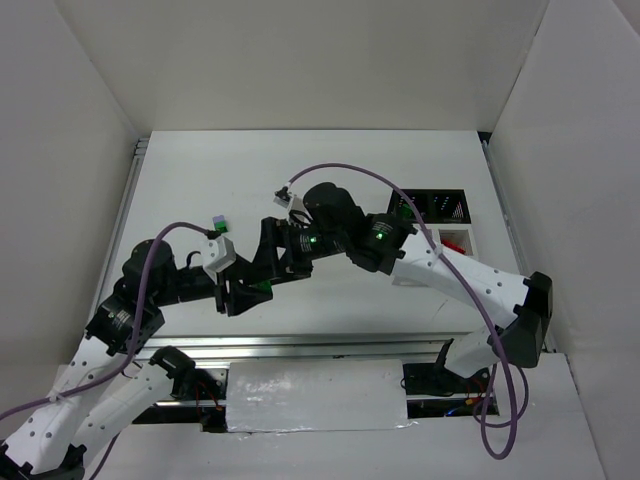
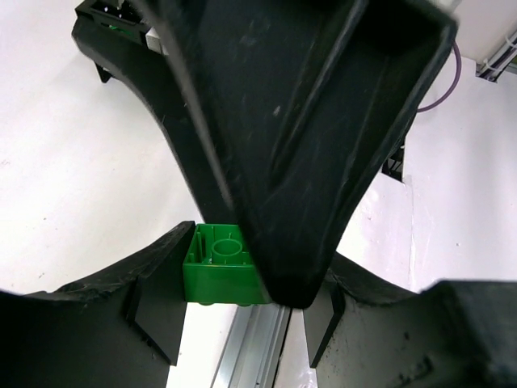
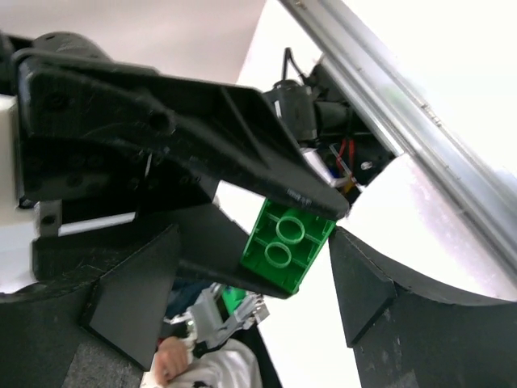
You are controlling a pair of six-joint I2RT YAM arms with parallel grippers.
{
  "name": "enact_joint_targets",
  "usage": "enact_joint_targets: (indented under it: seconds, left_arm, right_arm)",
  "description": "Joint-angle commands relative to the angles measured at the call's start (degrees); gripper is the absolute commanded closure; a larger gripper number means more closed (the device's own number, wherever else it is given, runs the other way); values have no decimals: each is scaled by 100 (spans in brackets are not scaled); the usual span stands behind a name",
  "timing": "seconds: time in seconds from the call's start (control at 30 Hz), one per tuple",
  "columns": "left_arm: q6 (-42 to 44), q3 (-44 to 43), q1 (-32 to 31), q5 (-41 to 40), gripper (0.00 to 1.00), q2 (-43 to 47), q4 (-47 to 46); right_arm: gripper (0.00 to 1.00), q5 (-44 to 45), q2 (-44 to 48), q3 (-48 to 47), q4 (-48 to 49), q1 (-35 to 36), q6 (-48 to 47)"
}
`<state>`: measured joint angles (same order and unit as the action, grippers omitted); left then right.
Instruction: Sort the legos into containers by color
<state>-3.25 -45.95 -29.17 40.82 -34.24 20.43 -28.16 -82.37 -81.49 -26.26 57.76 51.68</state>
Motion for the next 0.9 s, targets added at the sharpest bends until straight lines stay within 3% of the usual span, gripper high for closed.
enact_joint_targets:
  seconds: [0.0, 0.3, 0.4, 0.43, 0.5, 0.6, 0.67, 0.8, 0.87]
  left_arm:
    - [26, 51, -27, 94, 93, 31, -504]
    - [507, -369, -36, -346, 93, -407, -119]
    - [694, -616, -89, -355, 93, -636, 67]
    - [694, -608, -106, -347, 93, -698, 41]
    - [667, -538, -115, -346, 92, -733, 5]
    - [667, -511, -177, -618, 88, -760, 40]
    - [615, -502, -203, -855, 73, -733, 14]
    - [483, -458, -203, -1251, 63, -698, -74]
    - [377, -450, -203, -1470, 47, -698, -109]
  right_arm:
    - [19, 215, -227, -376, 69, 113, -185]
    - [22, 707, -377, -324, -634, 210, -694]
    - [46, 532, -237, -131, -442, 201, -712]
    - [68, 488, -201, -78, -346, 201, -695]
    - [95, 435, -131, -25, -239, 192, -677]
    - [100, 181, -43, 63, -99, 201, -598]
    - [100, 22, 19, 116, -11, 192, -571]
    - [100, -23, 186, 318, 262, 140, -414]
    - [100, 30, 221, 380, 306, 61, -422]
